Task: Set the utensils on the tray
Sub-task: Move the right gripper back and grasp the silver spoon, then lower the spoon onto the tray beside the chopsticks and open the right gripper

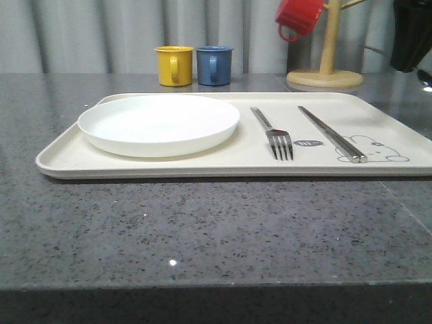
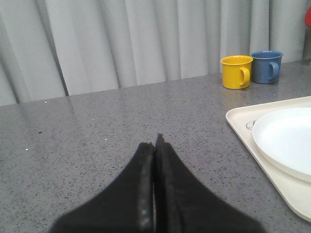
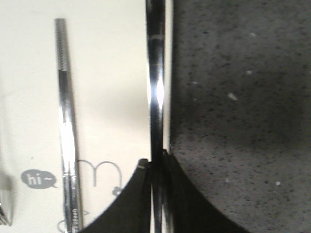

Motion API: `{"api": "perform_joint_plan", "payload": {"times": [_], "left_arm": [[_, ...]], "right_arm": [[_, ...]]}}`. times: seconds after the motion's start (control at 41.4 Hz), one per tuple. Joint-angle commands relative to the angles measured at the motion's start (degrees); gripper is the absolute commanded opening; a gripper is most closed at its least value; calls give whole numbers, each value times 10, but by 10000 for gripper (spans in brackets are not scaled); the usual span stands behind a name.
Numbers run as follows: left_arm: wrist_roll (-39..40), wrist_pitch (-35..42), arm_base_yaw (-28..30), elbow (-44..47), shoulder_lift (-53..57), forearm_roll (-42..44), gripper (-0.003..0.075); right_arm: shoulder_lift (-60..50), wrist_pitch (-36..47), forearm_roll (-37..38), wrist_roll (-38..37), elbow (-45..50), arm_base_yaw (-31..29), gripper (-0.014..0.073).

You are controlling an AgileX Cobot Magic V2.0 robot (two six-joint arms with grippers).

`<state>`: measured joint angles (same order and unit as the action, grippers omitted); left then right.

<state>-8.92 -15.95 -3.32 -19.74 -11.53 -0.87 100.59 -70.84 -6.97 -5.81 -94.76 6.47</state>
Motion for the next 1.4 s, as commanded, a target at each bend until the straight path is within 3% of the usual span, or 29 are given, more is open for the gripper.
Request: {"api": "perform_joint_plan", "payload": {"times": [0.0, 0.508, 0.991, 1.064, 1.282, 1.378], "left_arm": [[3, 45, -5, -16, -6, -6, -19], [3, 45, -5, -16, -6, -6, -19], [3, 45, -5, -16, -6, -6, -19], [3, 45, -5, -16, -6, -6, -19], [3, 45, -5, -16, -6, -6, -19], [3, 45, -5, -16, -6, -6, -19]], "right_arm": [[-27, -46, -3, -16, -14, 22, -20], [11, -51, 27, -90, 8, 43, -19], [39, -14, 35, -91, 32, 43, -13], [39, -13, 35, -91, 32, 43, 22], [37, -10, 35, -90, 31, 43, 254], [28, -8, 35, -89, 30, 43, 286]]}}
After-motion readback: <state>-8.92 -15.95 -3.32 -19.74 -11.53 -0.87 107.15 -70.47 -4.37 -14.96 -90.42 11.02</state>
